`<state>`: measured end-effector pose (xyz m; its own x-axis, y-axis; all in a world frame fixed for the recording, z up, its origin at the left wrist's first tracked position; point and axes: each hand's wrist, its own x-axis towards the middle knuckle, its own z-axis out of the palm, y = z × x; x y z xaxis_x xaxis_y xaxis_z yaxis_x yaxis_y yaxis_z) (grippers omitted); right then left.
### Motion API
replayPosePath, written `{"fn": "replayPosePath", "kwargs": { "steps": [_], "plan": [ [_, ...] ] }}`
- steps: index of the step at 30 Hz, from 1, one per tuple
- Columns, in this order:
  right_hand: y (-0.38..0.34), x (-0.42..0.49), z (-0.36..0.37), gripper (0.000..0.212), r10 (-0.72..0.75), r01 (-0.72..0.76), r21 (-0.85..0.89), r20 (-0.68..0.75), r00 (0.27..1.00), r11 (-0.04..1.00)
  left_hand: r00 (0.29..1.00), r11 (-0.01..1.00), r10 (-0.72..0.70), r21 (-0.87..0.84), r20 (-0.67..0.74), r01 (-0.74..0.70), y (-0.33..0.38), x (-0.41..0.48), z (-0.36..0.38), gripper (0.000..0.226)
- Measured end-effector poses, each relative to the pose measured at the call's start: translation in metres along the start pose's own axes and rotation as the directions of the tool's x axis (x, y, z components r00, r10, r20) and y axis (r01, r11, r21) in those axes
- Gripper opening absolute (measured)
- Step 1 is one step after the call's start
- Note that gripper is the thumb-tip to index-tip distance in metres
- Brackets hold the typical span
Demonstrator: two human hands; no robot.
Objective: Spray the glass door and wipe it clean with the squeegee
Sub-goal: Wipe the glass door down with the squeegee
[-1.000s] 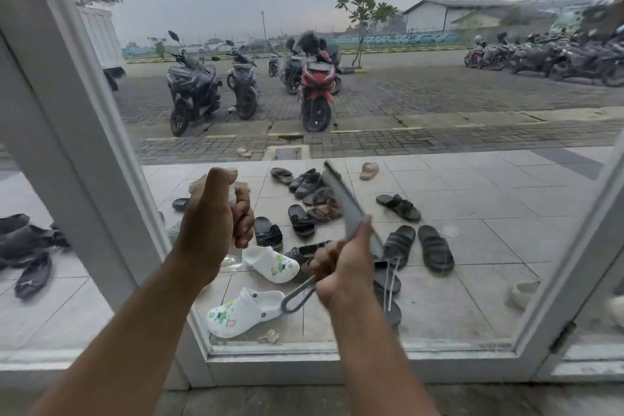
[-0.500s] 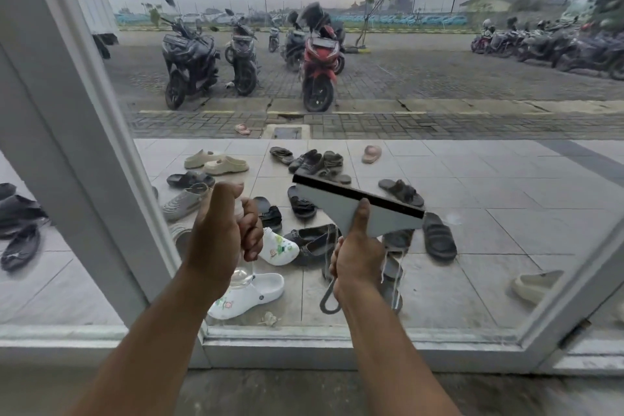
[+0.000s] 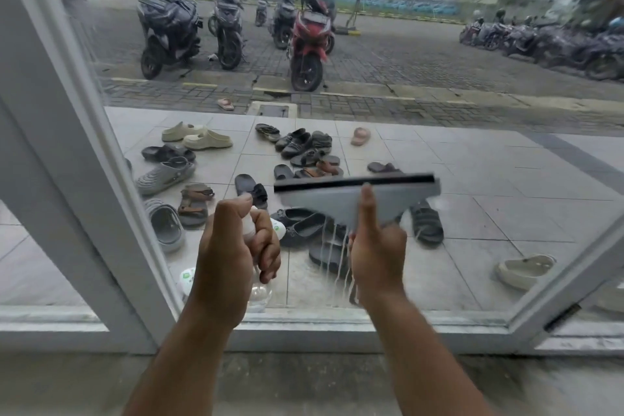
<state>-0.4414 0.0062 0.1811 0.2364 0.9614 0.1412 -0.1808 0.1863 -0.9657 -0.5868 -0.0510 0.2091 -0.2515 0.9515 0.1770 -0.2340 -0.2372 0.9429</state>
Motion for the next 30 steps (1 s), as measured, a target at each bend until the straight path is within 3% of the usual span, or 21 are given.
{"fn": "replayPosePath", "kwargs": {
  "steps": [3, 6, 14, 17, 19, 21, 24, 27, 30],
  "plan": [
    [-0.041, 0.018, 0.012, 0.054, -0.142, 0.142, -0.019, 0.004, 0.990, 0.990, 1.000, 1.000, 0.015, -0.008, 0.023, -0.015, 0.000, 0.004, 0.006, 0.041],
    [-0.041, 0.031, 0.023, 0.059, -0.167, 0.165, -0.068, -0.035, 0.985, 0.984, 0.999, 0.999, 0.040, 0.025, 0.036, -0.041, 0.000, 0.007, 0.011, 0.041],
    [0.083, 0.005, 0.001, 0.059, -0.002, 0.031, -0.392, 0.076, 0.997, 0.919, 0.999, 1.000, 0.011, 0.024, 0.047, -0.012, -0.006, 0.019, 0.014, 0.044],
    [0.108, 0.008, -0.032, 0.081, 0.079, 0.073, -0.689, 0.186, 0.979, 0.721, 0.998, 0.999, -0.002, 0.036, 0.057, -0.001, -0.013, 0.021, 0.014, 0.042],
    [0.104, 0.017, -0.059, 0.080, 0.064, 0.163, -0.857, 0.223, 0.973, 0.490, 0.997, 0.998, -0.004, 0.059, 0.076, -0.001, -0.017, 0.021, 0.014, 0.044],
    [0.092, 0.031, -0.085, 0.073, -0.002, 0.265, -0.927, 0.275, 0.961, 0.266, 0.996, 0.997, -0.004, 0.078, 0.087, -0.003, -0.021, 0.021, 0.014, 0.045],
    [0.070, 0.051, -0.121, 0.071, -0.048, 0.337, -0.940, 0.334, 0.941, 0.052, 0.995, 0.995, -0.016, 0.096, 0.101, 0.006, -0.027, 0.022, 0.016, 0.045],
    [0.050, 0.055, -0.143, 0.067, -0.039, 0.324, -0.941, 0.329, 0.943, -0.100, 0.991, 0.996, -0.030, 0.087, 0.131, 0.019, -0.031, 0.022, 0.023, 0.043],
    [0.040, 0.040, -0.138, 0.056, -0.024, 0.398, -0.912, 0.402, 0.915, -0.103, 0.987, 0.995, -0.026, 0.103, 0.159, 0.009, -0.033, 0.021, 0.030, 0.044]
  ]
}}
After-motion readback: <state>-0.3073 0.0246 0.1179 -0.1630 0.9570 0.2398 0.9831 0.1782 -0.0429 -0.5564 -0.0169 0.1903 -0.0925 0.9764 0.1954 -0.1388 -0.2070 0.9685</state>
